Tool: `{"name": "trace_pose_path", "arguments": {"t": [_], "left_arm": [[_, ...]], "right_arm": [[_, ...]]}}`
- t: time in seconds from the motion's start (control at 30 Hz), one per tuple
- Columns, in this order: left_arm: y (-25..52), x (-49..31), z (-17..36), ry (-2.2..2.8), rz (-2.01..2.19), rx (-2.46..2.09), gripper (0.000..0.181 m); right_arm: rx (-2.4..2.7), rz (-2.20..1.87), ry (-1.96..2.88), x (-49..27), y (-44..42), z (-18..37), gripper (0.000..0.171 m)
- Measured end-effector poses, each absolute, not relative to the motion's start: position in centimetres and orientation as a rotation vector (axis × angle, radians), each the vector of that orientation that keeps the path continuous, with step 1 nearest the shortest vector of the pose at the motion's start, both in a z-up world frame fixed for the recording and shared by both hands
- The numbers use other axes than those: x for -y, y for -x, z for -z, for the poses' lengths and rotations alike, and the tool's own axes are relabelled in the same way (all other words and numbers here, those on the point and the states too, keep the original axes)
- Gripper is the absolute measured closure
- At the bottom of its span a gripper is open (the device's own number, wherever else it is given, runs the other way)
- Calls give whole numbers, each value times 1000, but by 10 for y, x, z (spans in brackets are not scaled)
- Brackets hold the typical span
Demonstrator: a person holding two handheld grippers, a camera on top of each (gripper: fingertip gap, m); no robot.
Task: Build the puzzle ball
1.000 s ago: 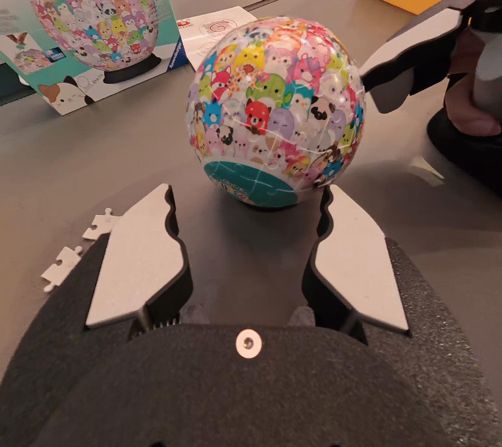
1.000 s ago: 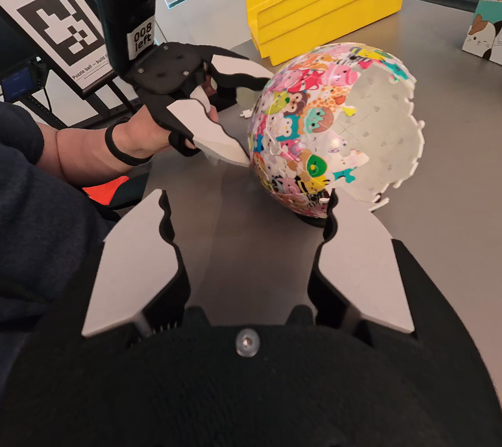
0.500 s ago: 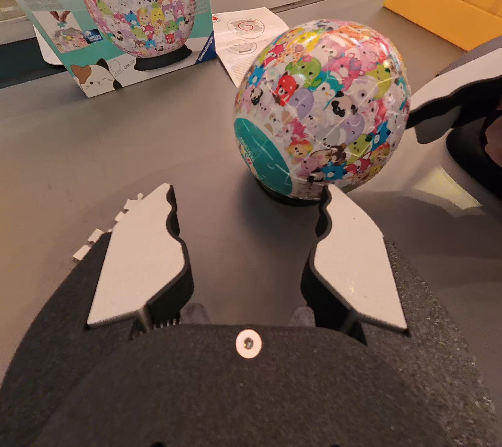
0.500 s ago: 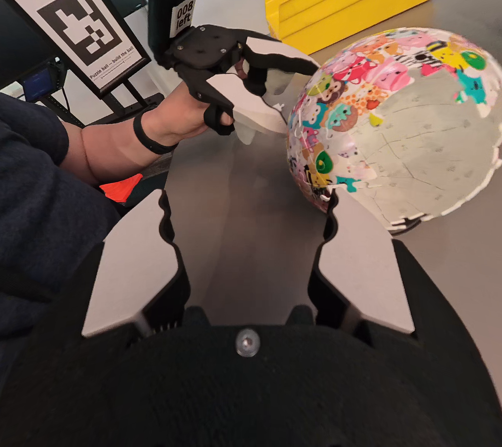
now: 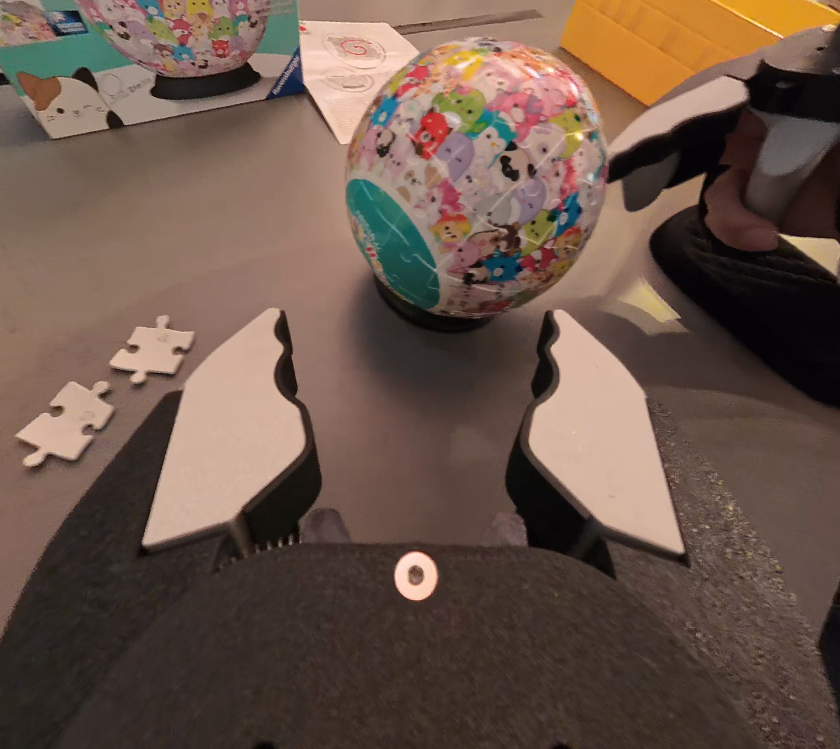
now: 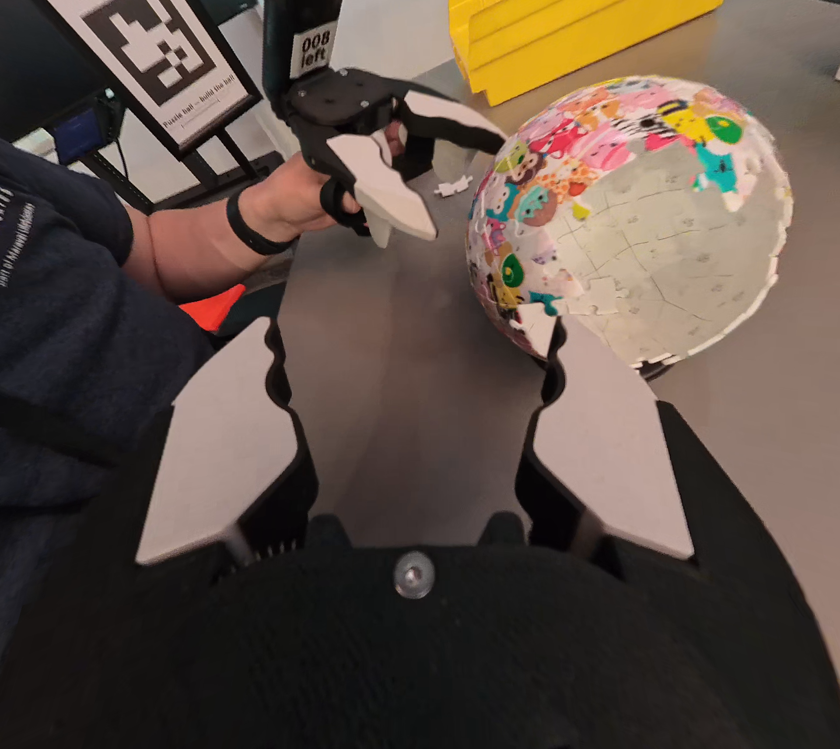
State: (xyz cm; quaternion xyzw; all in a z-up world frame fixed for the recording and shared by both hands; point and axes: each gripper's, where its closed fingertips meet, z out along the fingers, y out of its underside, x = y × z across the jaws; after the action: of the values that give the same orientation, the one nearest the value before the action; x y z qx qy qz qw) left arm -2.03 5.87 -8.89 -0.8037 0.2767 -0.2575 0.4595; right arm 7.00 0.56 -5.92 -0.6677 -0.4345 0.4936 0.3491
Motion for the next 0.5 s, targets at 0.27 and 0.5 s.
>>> {"name": "trace_pose_path", "arguments": {"t": [0.27,0.5], "left_arm": [[-5,-52,91,1980,644,-710,70],[-17,-59,100,1992,599,-687,66]], "right_arm": [[1248,-1160,1783,-25,-98,67,60],[1471,-1285,1533,-73,-105,64,60]]}}
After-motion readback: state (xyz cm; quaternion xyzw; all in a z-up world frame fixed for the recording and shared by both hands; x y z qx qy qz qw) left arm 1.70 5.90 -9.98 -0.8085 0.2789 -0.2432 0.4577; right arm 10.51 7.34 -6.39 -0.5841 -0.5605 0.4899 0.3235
